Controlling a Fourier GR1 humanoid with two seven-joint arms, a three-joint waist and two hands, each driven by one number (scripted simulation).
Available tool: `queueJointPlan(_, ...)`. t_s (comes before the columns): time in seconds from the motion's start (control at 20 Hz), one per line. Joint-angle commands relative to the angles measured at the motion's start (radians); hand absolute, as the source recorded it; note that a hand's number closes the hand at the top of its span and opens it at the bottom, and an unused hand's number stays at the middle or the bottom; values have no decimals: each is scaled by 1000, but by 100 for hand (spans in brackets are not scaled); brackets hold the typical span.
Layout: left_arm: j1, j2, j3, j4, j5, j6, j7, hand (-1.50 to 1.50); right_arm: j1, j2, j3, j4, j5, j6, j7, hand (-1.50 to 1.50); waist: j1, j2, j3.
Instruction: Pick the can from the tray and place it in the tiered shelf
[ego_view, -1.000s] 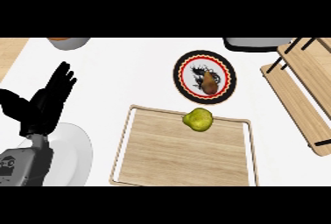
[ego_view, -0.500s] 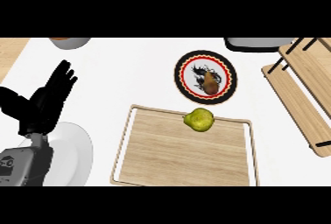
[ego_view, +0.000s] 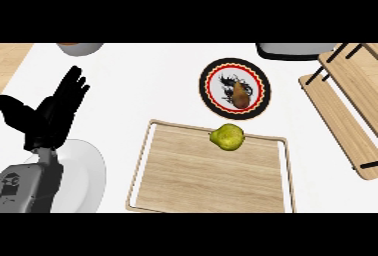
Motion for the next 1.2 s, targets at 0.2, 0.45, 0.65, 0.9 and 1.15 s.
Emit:
queueJointPlan(0.2, 10, -33, -38, -8, -48, 21, 0, 0, -65, -36, -26, 269, 39, -216, -205, -150, 5, 4, 7)
queueJointPlan(0.45, 47, -21, -15, -80, -14, -6, 33, 0, -101, -107, -56, 321, -53, -232, -260, -150, 2, 2, 6)
queueJointPlan(0.65, 22, 22, 24, -79, 14, -34, 79, 0, -65, -179, -107, 410, -130, -151, -287, -150, 0, 1, 6)
queueJointPlan(0.9, 48, -27, -1, -30, -28, 1, 0, 0, -24, -287, -195, 460, -320, 116, -168, -150, -13, 0, 6)
queueJointPlan(1.15, -3, -27, 0, -20, -28, 8, 46, 0, 116, -369, -376, 534, -436, 237, -226, -150, -20, 0, 6)
